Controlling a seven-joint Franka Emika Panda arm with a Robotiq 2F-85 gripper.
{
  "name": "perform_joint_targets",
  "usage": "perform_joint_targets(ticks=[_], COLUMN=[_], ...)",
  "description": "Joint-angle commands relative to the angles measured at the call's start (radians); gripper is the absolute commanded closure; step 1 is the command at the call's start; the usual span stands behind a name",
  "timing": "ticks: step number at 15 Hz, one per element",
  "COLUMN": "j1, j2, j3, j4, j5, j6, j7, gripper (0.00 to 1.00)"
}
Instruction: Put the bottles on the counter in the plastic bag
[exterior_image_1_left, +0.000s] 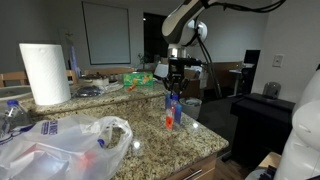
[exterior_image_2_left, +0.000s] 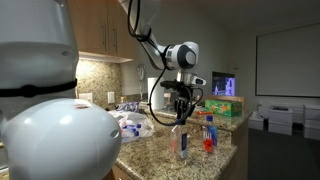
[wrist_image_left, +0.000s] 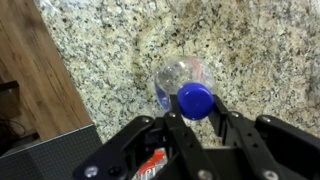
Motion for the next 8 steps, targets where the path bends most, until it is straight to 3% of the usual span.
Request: perform_joint_targets(ticks=[1, 8], j1=[-0.011, 0.018], j2=[-0.046, -0.112], j3=[-0.007, -0.060], j4=[-0.027, 0.053], j5=[0.048, 0.272], j6=[0.020, 0.076], j7=[-0.073, -0.350], gripper=[0.92, 0.92])
